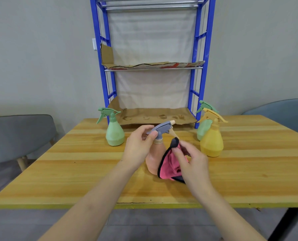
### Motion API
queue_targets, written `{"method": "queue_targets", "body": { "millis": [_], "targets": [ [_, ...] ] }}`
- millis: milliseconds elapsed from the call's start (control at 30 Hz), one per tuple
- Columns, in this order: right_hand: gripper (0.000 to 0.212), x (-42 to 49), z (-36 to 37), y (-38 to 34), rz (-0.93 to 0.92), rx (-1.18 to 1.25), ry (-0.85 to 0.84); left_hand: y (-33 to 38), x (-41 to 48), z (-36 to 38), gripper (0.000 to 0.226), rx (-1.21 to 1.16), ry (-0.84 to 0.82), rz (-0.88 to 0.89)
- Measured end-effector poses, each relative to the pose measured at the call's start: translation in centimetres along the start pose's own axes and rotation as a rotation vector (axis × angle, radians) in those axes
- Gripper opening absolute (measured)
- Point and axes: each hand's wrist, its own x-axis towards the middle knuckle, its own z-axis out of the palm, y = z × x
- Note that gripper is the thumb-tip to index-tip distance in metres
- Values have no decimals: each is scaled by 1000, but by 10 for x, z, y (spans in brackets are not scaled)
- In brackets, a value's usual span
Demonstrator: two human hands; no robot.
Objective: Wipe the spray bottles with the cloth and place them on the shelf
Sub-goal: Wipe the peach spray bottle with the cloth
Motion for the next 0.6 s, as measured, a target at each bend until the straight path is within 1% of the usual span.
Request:
{"method": "queue_targets", "body": {
  "millis": [67,133,233,333,400,467,533,600],
  "targets": [
    [11,-2,3,2,74,78,5,-6,-5,1,24,-61,-13,-40],
    [6,-1,8,6,84,70,-25,-11,-7,2,16,-80,-44,-49],
    [14,2,24,11,85,35,-107,-11,-6,3,14,-54,-66,-46],
    [26,7,36,14,112,6,-146,-9,-6,3,26,-62,-81,-62],
    [29,7,37,15,95,-52,-167,-11,-6,4,30,-78,-70,-71],
    [27,5,31,20,82,-124,-200,-13,-6,5,36,-72,-45,-73],
    [21,2,21,28,103,-196,-247,-15,-6,7,44,-51,-21,-63],
    [16,0,13,32,128,-225,-290,-17,-6,8,49,-34,-8,-60]
  ]
}}
